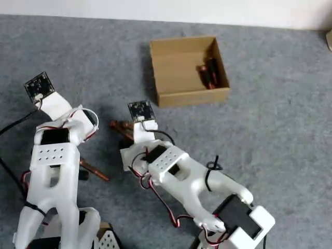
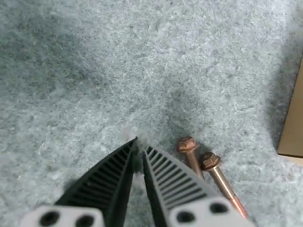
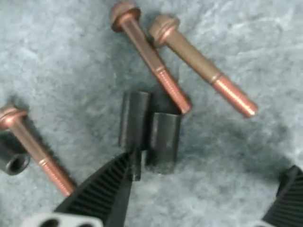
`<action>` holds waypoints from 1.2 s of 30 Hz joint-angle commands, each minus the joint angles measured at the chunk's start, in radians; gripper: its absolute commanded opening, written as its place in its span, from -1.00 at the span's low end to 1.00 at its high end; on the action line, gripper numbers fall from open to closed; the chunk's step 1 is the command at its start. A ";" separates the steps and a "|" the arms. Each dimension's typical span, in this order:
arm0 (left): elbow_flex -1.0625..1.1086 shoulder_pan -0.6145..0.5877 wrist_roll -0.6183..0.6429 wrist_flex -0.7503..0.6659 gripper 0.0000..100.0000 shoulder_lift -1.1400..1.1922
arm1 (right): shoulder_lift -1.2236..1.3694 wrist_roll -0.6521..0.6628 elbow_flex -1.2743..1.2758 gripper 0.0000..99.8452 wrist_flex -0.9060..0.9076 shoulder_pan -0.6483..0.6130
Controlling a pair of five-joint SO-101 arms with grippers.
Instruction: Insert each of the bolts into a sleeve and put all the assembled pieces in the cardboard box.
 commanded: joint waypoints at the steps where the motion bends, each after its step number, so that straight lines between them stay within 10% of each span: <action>1: -0.047 0.008 0.005 0.003 -0.97 -0.004 | -0.002 -0.015 -0.001 -0.18 -0.019 -0.033; 36: -0.050 0.004 0.000 0.003 -0.97 -0.004 | 0.234 0.094 -0.226 -1.00 0.199 -0.030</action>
